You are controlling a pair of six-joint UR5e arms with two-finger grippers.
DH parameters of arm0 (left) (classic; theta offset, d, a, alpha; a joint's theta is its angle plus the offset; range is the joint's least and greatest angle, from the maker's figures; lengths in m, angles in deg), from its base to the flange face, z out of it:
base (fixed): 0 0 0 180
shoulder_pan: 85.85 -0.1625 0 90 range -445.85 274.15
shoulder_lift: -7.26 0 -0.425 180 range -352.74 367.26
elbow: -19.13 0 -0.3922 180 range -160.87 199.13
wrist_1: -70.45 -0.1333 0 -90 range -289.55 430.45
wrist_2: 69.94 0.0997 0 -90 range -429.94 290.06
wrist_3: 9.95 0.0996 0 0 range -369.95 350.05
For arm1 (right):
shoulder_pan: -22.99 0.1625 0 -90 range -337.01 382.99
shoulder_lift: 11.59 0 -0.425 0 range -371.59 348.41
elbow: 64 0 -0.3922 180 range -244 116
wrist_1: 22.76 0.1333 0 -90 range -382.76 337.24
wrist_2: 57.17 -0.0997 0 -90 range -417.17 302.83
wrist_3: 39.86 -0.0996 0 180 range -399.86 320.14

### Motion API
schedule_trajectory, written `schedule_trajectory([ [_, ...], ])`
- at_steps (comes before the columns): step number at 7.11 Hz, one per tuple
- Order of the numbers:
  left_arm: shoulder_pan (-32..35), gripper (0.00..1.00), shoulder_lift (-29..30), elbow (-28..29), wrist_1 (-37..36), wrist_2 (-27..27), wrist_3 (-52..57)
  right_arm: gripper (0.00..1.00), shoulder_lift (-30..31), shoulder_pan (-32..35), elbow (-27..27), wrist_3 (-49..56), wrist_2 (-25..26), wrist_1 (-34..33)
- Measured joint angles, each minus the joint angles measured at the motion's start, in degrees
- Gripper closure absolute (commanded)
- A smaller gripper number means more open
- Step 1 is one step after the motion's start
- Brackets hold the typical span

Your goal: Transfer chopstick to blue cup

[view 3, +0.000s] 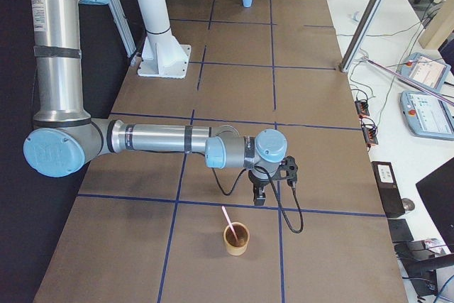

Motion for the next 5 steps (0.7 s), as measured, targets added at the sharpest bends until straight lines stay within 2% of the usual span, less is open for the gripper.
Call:
schedule_trajectory([
  [1,-0.17,1.00,0.40,0.04,-0.14,-0.07,-0.84,0.00,0.00,0.00,0.00,0.05,0.00,0.01],
  [3,-1.54,1.00,3.63,-0.08,-0.49,-0.27,-10.41,0.00,0.00,-0.10,0.47,0.08,0.00,0.07],
  [5,-3.82,1.00,11.35,-0.88,-1.25,-0.84,-21.35,0.00,-0.02,-0.64,0.89,0.05,-0.62,0.08],
])
